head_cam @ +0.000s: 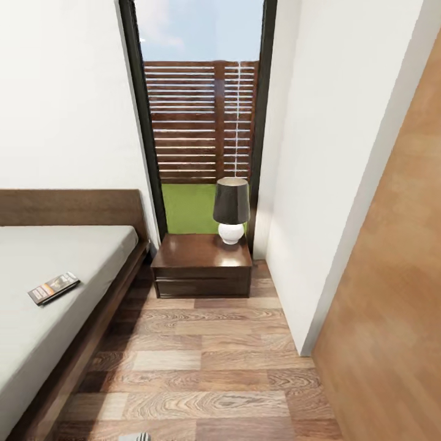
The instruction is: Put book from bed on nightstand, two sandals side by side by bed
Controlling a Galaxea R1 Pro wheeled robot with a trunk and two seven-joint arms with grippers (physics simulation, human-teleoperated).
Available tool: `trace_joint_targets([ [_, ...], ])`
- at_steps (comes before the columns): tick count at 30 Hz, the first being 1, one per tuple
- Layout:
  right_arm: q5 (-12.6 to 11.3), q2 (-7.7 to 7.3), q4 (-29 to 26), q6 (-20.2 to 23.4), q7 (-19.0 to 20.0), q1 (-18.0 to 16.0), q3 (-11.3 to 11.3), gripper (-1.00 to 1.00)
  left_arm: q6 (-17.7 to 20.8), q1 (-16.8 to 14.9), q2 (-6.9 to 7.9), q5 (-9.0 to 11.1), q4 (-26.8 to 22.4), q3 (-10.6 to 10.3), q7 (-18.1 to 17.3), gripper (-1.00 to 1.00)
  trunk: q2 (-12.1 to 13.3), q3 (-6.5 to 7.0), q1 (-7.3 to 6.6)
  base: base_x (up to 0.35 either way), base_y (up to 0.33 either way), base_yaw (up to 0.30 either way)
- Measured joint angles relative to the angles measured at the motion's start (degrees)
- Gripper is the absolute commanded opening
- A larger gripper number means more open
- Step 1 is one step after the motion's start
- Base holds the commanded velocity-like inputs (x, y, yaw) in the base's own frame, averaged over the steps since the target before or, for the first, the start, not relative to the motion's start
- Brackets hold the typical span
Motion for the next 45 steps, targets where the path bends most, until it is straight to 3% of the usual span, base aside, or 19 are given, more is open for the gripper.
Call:
trace_joint_targets([
  [10,0.01,0.0,0.0,-0.01,0.0,0.01,0.0,1.0,0.0,-0.01,0.0,-0.04,-0.01,0.0,0.0,1.0,0.0,0.0,-0.02,0.048,0.0,0.138],
  [45,0.01,-0.01,0.0,-0.02,0.01,0.01,0.0,1.0,-0.01,-0.01,-0.01,-0.05,-0.01,-0.03,0.0,1.0,0.0,0.0,-0.02,0.248,0.0,0.004],
])
